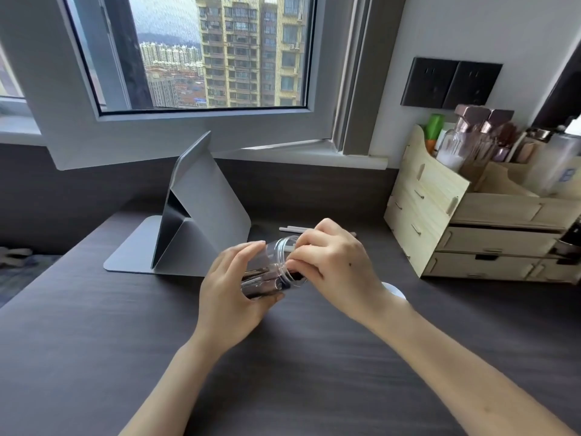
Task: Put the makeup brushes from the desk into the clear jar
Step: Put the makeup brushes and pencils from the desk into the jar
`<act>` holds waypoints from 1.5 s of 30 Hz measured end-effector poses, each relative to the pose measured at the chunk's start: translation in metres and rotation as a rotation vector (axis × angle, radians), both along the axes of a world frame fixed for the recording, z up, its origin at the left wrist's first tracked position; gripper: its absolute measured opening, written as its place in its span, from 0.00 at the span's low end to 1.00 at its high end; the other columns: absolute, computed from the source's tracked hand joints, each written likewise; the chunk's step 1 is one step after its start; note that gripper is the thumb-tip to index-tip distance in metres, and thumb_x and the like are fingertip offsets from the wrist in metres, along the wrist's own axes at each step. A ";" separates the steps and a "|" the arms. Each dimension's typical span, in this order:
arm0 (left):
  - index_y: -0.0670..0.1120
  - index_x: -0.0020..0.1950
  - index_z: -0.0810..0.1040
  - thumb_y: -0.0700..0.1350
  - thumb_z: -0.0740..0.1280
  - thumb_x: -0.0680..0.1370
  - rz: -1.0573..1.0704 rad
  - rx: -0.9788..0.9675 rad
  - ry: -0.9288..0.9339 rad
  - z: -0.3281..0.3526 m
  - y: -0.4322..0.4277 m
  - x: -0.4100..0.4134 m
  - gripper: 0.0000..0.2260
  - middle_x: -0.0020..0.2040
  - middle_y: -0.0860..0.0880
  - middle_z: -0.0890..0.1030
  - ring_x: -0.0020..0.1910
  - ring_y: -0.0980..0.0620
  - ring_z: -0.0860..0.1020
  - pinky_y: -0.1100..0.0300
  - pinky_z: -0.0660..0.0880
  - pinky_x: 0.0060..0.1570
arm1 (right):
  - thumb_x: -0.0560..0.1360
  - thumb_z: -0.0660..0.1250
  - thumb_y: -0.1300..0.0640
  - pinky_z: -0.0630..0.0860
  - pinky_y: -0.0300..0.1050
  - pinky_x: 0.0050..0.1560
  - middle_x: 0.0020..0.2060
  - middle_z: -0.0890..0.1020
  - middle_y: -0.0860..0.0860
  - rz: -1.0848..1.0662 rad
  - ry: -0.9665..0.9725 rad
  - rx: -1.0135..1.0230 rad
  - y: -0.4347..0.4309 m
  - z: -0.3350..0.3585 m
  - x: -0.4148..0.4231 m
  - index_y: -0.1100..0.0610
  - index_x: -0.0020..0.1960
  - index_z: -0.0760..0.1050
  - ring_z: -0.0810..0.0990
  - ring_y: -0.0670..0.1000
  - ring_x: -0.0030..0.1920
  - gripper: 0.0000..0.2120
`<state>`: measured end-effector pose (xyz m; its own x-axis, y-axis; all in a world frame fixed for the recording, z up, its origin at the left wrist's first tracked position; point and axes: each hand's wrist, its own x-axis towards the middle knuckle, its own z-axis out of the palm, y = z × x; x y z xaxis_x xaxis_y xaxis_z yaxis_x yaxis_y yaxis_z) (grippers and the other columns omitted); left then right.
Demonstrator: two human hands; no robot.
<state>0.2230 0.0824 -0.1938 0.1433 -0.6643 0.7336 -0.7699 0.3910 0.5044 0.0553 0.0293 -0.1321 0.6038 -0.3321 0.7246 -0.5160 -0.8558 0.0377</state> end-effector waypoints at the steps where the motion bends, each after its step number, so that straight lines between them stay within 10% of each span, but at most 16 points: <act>1: 0.46 0.60 0.74 0.48 0.79 0.57 0.001 0.006 -0.003 0.000 0.000 0.001 0.33 0.56 0.53 0.76 0.56 0.54 0.73 0.74 0.63 0.59 | 0.72 0.65 0.53 0.75 0.43 0.34 0.33 0.83 0.50 0.025 -0.010 0.011 -0.002 -0.003 -0.002 0.56 0.36 0.83 0.77 0.54 0.36 0.12; 7: 0.45 0.60 0.75 0.47 0.80 0.57 0.049 0.037 0.061 0.001 -0.001 0.002 0.33 0.55 0.54 0.76 0.55 0.55 0.73 0.76 0.62 0.56 | 0.75 0.66 0.60 0.75 0.46 0.47 0.39 0.82 0.54 -0.110 -0.426 0.458 -0.057 -0.015 -0.039 0.61 0.43 0.83 0.79 0.53 0.44 0.08; 13: 0.48 0.61 0.74 0.48 0.79 0.57 0.062 0.046 0.219 -0.001 -0.003 0.007 0.33 0.54 0.54 0.77 0.55 0.54 0.74 0.70 0.68 0.53 | 0.79 0.59 0.59 0.72 0.52 0.57 0.58 0.79 0.58 -0.629 0.121 0.560 -0.154 -0.058 -0.052 0.59 0.61 0.77 0.73 0.61 0.59 0.14; 20: 0.51 0.60 0.74 0.50 0.77 0.56 0.086 0.057 0.326 -0.001 -0.007 0.008 0.33 0.55 0.55 0.78 0.56 0.55 0.74 0.74 0.66 0.54 | 0.78 0.59 0.63 0.72 0.50 0.50 0.53 0.80 0.58 -0.713 0.390 0.440 -0.189 -0.071 -0.055 0.58 0.57 0.80 0.73 0.60 0.56 0.13; 28: 0.48 0.61 0.74 0.50 0.78 0.57 0.101 0.055 0.304 0.000 -0.006 0.009 0.33 0.56 0.53 0.78 0.56 0.52 0.76 0.56 0.72 0.58 | 0.75 0.66 0.61 0.72 0.47 0.47 0.45 0.84 0.59 -0.528 -0.175 0.630 -0.174 -0.055 -0.065 0.62 0.45 0.81 0.79 0.59 0.49 0.07; 35: 0.49 0.61 0.74 0.48 0.80 0.57 0.094 0.056 0.278 -0.003 -0.006 0.010 0.34 0.56 0.54 0.77 0.57 0.52 0.75 0.64 0.70 0.57 | 0.74 0.67 0.63 0.68 0.26 0.38 0.36 0.80 0.53 -0.233 -0.403 0.490 -0.076 0.008 -0.090 0.58 0.41 0.80 0.75 0.39 0.36 0.04; 45: 0.48 0.61 0.74 0.49 0.78 0.58 0.067 0.030 0.216 -0.001 -0.003 0.005 0.33 0.54 0.55 0.77 0.55 0.56 0.73 0.64 0.70 0.55 | 0.72 0.65 0.65 0.75 0.58 0.45 0.36 0.83 0.56 -0.148 -0.033 -0.070 -0.011 0.059 -0.066 0.64 0.38 0.79 0.77 0.61 0.41 0.06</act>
<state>0.2285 0.0794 -0.1948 0.3392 -0.6690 0.6614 -0.6664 0.3254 0.6709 -0.0111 0.0180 -0.0729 0.5276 -0.3636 0.7677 -0.6380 -0.7664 0.0755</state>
